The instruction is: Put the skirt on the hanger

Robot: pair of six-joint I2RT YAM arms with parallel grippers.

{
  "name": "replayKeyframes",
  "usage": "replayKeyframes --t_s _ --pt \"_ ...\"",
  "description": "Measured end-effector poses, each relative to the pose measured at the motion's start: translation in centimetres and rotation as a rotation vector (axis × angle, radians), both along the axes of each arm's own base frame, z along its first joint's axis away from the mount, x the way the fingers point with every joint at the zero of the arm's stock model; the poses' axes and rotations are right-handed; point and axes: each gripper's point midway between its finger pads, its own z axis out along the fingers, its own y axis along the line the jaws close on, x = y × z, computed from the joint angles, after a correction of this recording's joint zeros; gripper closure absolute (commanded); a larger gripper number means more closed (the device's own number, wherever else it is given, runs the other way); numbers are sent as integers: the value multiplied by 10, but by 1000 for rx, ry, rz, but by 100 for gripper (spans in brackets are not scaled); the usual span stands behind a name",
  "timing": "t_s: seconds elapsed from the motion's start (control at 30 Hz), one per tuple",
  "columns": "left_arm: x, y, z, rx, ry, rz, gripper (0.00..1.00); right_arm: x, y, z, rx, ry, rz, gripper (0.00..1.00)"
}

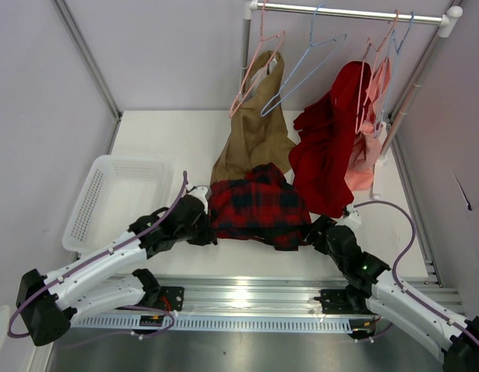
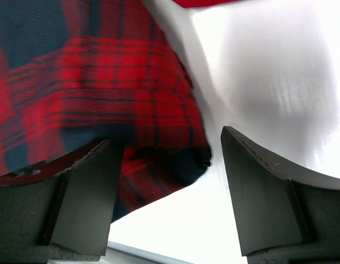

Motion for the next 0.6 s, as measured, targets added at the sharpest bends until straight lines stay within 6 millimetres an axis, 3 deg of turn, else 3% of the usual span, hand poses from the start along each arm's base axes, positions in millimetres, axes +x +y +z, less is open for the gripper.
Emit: replayKeyframes --t_s 0.13,0.2,0.33,0.37,0.4,0.5,0.6 --pt "-1 0 1 -1 5 -5 100 1 -1 -12 -7 13 -3 25" --pt "-3 -1 1 -3 11 -9 100 3 -1 -13 -2 8 -5 34" --pt "-4 -2 2 -9 16 -16 100 11 0 -4 9 -38 1 68" --pt "-4 -2 2 -11 16 -18 100 13 0 -2 9 -47 1 81" --pt "-5 -3 2 -15 18 -21 100 14 -1 1 -1 -59 5 86" --pt "-7 -7 5 -41 16 -36 94 20 -4 16 -14 -93 4 94" --pt "-9 -9 8 -69 4 -50 80 28 -5 56 -13 -174 12 97"
